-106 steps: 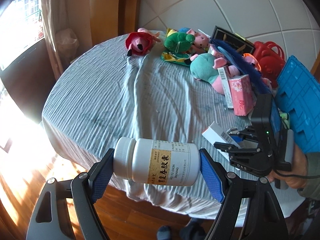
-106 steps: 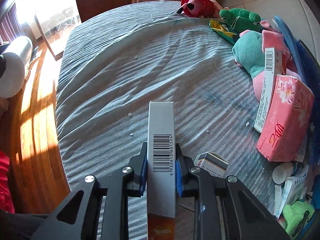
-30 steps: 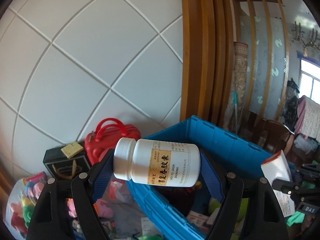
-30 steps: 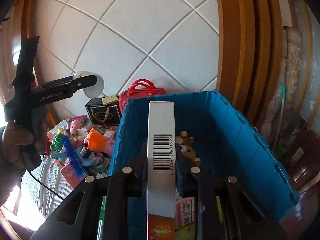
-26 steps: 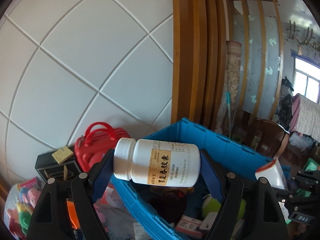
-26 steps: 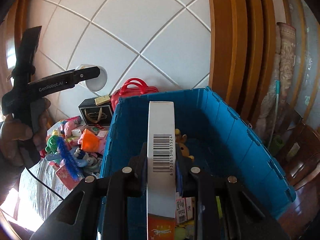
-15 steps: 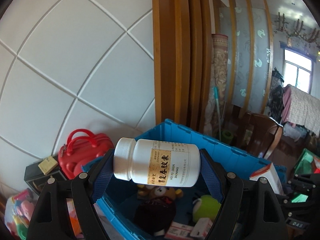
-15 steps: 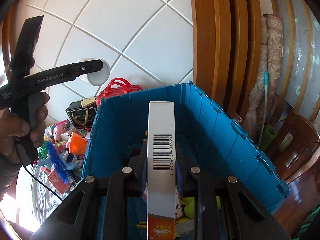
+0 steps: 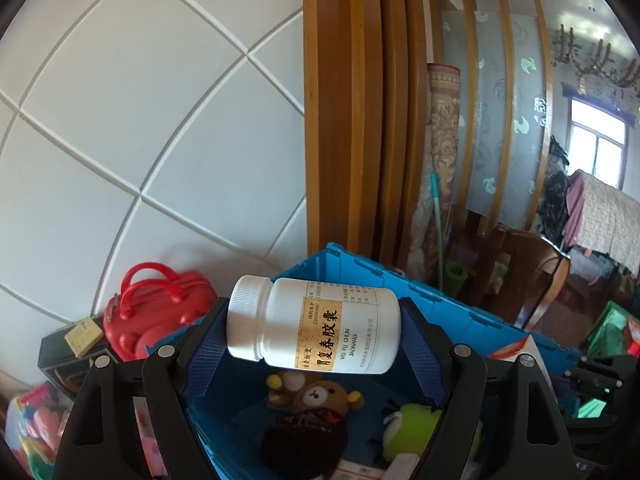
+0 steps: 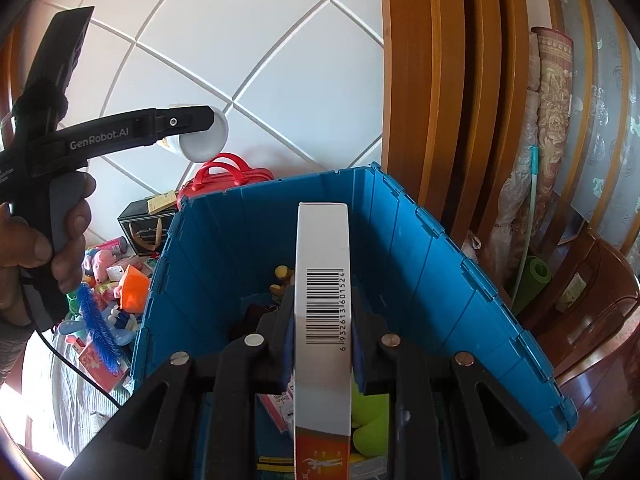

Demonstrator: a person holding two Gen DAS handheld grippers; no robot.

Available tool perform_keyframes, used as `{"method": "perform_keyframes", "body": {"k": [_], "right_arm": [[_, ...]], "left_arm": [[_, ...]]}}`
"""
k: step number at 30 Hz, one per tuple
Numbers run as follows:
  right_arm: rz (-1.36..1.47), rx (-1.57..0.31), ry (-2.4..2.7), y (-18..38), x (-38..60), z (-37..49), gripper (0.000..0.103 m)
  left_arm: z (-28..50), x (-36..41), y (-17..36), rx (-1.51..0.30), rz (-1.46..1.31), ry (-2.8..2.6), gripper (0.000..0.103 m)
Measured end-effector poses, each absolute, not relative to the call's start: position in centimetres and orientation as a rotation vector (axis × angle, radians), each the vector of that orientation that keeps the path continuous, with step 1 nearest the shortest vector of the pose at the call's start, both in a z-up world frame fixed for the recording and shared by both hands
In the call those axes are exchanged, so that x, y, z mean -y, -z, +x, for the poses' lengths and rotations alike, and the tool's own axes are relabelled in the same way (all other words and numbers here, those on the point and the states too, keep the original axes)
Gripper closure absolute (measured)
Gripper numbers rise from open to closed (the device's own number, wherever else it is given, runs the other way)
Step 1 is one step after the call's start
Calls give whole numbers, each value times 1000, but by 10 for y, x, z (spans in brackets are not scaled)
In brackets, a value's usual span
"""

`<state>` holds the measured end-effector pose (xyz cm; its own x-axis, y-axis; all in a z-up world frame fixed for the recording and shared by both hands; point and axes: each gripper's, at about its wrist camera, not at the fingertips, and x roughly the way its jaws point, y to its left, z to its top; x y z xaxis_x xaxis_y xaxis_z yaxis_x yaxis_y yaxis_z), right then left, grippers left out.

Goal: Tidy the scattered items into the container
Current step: 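Carry the bottle and box over the blue crate and release both, then return to the table and grasp a small white medicine box with the left tool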

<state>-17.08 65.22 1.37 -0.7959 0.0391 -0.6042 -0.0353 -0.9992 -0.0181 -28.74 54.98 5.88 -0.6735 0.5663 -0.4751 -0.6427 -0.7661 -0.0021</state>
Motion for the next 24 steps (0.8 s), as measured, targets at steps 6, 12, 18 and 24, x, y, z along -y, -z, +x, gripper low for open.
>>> {"method": "perform_keyframes", "body": {"k": [6,12,18,24], "right_arm": [[-1011,12,-2919,-8,-658,-180,81],[-987,26,-2864,-2,-669,-182,14],[-994,0,-2861,-1,-673,-180,14],[-989,-1,-2894,-4,-665,-176,14]], "left_arm": [[-297,-555,-56,-216,-613,-2380,22],[-305,-562,-50,-194,-657,-2358,1],[-310,-557,-41,-172,-721,-2337,0],[-306,-535,-41,-147,-724,-2360,0]]}}
